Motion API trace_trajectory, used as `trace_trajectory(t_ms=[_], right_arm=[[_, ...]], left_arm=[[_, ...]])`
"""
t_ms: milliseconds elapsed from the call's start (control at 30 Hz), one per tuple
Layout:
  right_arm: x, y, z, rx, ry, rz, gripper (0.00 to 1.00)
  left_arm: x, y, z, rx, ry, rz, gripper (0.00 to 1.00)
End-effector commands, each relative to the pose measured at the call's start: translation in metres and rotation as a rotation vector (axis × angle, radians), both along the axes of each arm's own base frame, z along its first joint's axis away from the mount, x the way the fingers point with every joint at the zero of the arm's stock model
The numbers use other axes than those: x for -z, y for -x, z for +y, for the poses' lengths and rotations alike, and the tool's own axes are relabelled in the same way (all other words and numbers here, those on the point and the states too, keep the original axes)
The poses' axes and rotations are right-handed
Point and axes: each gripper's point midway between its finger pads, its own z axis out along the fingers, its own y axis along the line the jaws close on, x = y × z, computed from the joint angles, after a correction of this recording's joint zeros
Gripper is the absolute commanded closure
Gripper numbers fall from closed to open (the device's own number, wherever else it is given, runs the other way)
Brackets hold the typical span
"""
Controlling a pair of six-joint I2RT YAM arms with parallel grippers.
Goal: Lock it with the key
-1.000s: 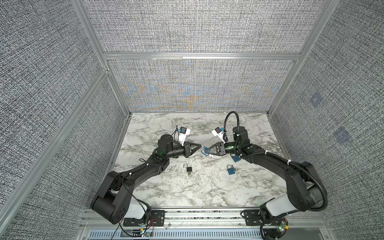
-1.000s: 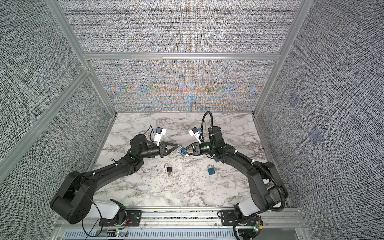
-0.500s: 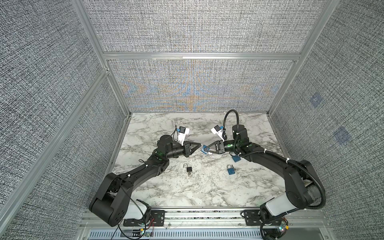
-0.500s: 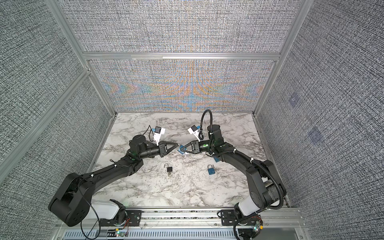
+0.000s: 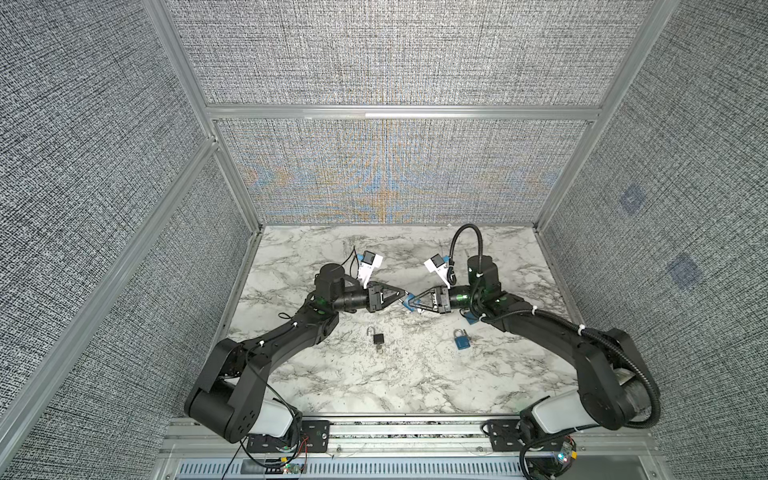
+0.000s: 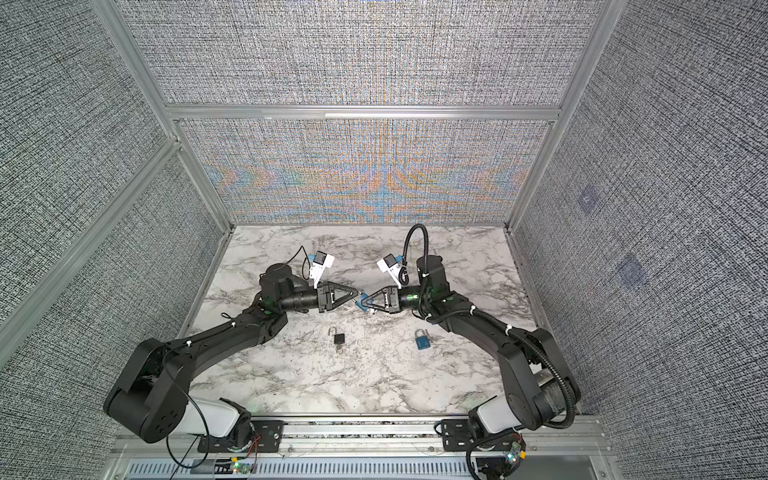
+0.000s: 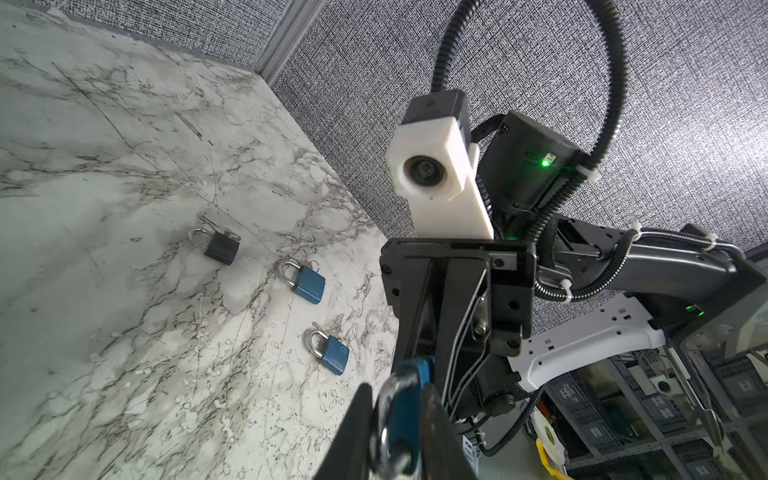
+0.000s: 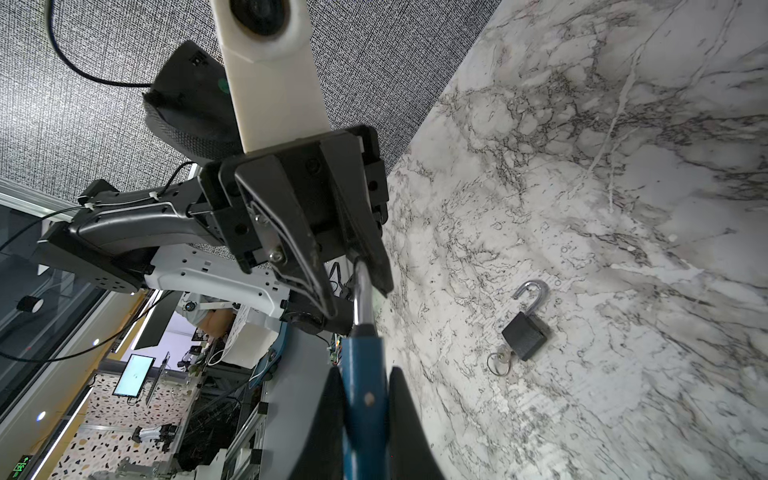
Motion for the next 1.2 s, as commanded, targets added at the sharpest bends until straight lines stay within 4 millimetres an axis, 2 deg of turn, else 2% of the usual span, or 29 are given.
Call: trace_trajectory(t_ms=[0,100,300,500,567,600,667,867,1167], right_arm=[[-0.001,-0.017,0.000,0.078,0.017,-0.036,1.00],[-0.002,-0.019,0.002,0.075,0.015,-0.040,1.00],[-0.005,-0.019,0.005,0.070,0.012,-0.044,1.00],[-0.004,-0.018,0.003,0.075,0.008,-0.045,0.98],[-0.003,-0.018,0.000,0.082,0.001,-0.039,0.77],[-0.002,-0.018,-0.002,0.087,-0.007,-0.034,0.71],[-0.004,-0.019,-0.008,0.100,-0.033,-0.024,0.67],[0.000,-0.011,-0.016,0.098,-0.057,-0.008,0.65],[0.006,-0.001,-0.018,0.092,-0.052,0.009,0.66]], left_arm=[[-0.019,0.020,-0.004,0.129,0.059,-0.065,0.78],[-0.016,0.022,-0.004,0.132,0.059,-0.055,0.80],[-0.015,0.022,-0.004,0.133,0.062,-0.050,1.00],[-0.012,0.017,-0.003,0.088,0.061,-0.042,1.00],[-0.008,0.012,-0.002,0.051,0.055,-0.033,1.00],[-0.007,0.010,-0.001,0.038,0.052,-0.027,1.00],[-0.007,0.007,0.000,0.020,0.060,-0.019,1.00],[-0.020,0.006,0.000,0.015,0.101,-0.031,1.00],[-0.023,0.003,0.001,-0.003,0.100,-0.036,1.00]])
